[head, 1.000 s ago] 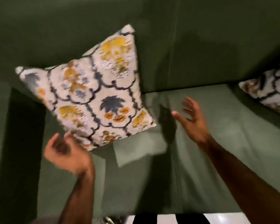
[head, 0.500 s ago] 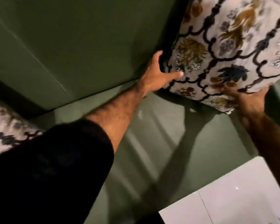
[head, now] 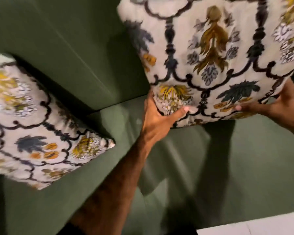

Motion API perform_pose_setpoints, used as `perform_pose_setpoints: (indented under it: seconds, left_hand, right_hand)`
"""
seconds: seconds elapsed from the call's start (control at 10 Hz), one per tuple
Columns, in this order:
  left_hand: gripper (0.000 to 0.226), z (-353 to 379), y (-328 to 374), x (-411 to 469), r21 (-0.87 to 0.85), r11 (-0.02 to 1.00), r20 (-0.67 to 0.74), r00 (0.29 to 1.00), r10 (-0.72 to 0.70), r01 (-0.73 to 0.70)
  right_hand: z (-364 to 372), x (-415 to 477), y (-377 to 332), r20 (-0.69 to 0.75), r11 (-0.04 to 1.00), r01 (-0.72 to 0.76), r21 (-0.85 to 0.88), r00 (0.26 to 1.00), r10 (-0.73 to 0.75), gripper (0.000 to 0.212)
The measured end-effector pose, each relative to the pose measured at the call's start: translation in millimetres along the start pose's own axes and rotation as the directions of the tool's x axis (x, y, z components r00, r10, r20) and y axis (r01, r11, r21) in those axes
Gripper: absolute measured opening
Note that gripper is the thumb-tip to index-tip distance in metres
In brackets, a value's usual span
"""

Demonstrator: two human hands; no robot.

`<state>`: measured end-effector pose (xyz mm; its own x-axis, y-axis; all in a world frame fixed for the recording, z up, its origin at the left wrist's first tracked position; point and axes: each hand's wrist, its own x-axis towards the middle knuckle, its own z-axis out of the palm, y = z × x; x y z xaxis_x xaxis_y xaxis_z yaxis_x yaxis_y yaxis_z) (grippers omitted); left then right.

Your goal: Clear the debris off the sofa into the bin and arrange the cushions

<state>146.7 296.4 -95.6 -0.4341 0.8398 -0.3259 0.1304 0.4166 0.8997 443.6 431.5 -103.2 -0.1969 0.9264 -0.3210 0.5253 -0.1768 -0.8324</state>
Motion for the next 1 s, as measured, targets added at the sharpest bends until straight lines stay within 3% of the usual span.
perform_pose_setpoints:
  seconds: [0.1,0.2,0.3,0.4,0.5,0.6,0.7,0.8,0.9,1.0]
  left_hand:
    - [0.073,-29,-17,-27,-0.032,0.998,-0.085,0.994,-0.064,0.062]
    - [0.064,-41,-24,-27,-0.008,0.998,-0.113,0.991,-0.068,0.067]
    - [0.072,-39,-29,-18,0.025,0.999,-0.107,0.994,-0.035,0.038]
    - [0.088,-36,-33,-17,0.053,0.994,-0.094,0.991,-0.094,0.099]
    - [0.076,-39,-36,-10,0.040,0.995,-0.048,0.994,-0.094,0.096]
    - [0.075,-48,-25,-6,0.153,0.987,0.034,0.997,-0.063,0.057]
    - [0.104,-61,-10,-15,0.308,0.943,0.088,0.984,-0.156,0.122]
    - [0.117,-89,12,-39,0.597,0.797,0.087,0.981,-0.176,0.090]
    - [0.107,-134,53,-63,0.734,0.676,0.027,0.997,0.075,-0.071]
    - [0.091,-175,103,-86,0.767,0.594,0.039,0.943,0.331,-0.240]
  right_hand:
    - [31,9,-10,0.101,0.993,0.090,-0.078,0.991,-0.082,0.105]
    - [47,7,-19,0.130,0.995,0.078,-0.066,0.989,-0.069,0.096]
    - [48,7,-28,0.124,0.997,0.059,-0.048,0.991,-0.052,0.100]
    - [49,2,-20,0.111,0.988,0.089,-0.129,0.991,-0.074,0.109]
    - [54,-3,-17,0.027,0.975,0.070,-0.210,0.997,-0.066,0.116]
    - [61,-5,-23,0.007,0.962,0.074,-0.265,0.997,-0.075,0.123]
    - [63,-21,-51,-0.011,0.951,0.045,-0.307,0.999,-0.051,0.128]
    - [58,-52,-83,-0.084,0.952,0.044,-0.303,0.994,-0.073,0.113]
    - [47,-89,-133,-0.232,0.955,-0.001,-0.295,0.970,-0.071,0.111]
    - [39,-145,-206,-0.331,0.986,0.147,-0.077,0.929,-0.164,0.098]
